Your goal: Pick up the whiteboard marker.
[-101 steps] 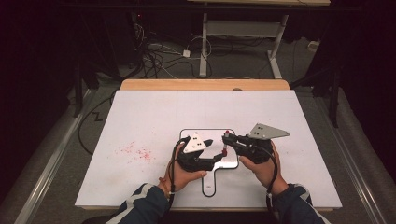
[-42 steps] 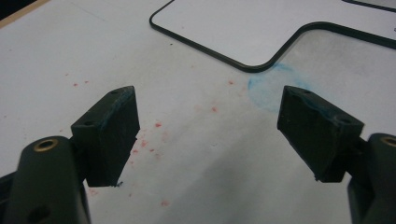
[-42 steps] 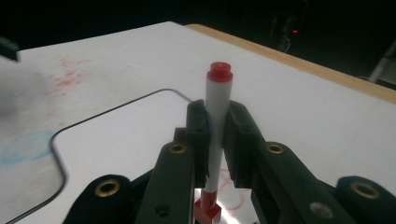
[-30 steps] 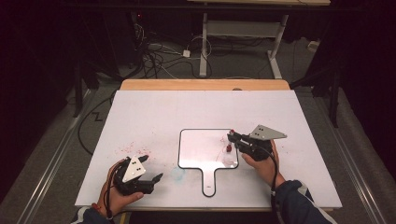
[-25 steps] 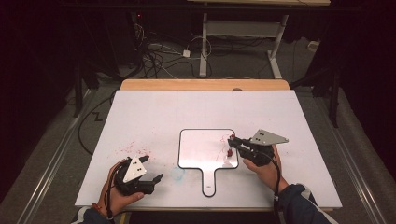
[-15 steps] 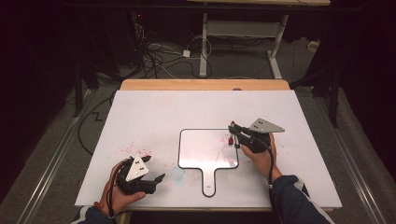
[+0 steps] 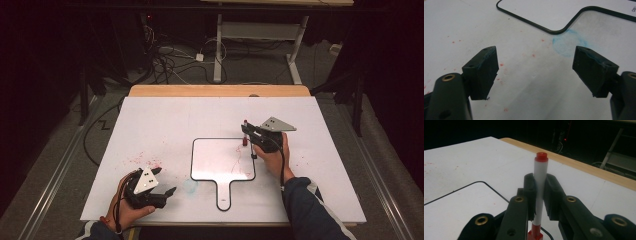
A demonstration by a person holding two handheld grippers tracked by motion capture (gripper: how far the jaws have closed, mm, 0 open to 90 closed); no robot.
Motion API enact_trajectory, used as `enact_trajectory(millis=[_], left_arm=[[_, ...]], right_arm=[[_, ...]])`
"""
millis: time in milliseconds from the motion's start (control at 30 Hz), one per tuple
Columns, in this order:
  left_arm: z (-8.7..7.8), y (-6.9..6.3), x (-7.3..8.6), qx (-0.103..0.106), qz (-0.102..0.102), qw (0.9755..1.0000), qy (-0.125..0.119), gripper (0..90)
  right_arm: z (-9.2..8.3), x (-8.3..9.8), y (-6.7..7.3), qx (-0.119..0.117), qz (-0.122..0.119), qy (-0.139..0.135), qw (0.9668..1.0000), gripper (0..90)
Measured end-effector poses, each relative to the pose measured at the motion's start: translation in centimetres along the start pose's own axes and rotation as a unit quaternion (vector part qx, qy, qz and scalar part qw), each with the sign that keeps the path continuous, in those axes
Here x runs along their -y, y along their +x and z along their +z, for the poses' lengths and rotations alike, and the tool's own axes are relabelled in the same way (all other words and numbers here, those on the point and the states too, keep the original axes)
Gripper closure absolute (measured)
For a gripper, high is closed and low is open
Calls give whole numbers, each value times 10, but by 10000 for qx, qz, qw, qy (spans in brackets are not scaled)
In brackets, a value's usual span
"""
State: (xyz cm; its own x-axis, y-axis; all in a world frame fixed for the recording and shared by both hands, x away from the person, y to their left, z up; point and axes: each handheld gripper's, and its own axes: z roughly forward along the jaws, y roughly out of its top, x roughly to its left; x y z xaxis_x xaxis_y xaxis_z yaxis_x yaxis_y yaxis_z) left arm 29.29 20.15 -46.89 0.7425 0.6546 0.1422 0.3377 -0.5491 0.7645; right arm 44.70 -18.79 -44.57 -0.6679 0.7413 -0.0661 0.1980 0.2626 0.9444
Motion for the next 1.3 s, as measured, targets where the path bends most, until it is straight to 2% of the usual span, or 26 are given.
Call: enact_trajectory(millis=[200, 533, 700, 967, 1300], left_arm=[[1, -1, -1, 17, 21, 10000, 15, 201], [1, 0, -1, 58, 24, 10000, 25, 201], [0, 0, 0, 59, 11, 10000, 14, 201], [0, -1, 0, 58, 39, 10000, 50, 201], [2, -2, 0, 103, 46, 9999, 89, 201]], right_arm=[[-1, -1, 6, -166, -15, 34, 9999, 820], [10, -4, 10, -143, 32, -12, 9999, 820], [3, -3, 16, -350, 100, 39, 9993, 820], [-14, 0, 28, -444, 0, 96, 9990, 820], [-22, -1, 31, -476, -13, 227, 9986, 820]])
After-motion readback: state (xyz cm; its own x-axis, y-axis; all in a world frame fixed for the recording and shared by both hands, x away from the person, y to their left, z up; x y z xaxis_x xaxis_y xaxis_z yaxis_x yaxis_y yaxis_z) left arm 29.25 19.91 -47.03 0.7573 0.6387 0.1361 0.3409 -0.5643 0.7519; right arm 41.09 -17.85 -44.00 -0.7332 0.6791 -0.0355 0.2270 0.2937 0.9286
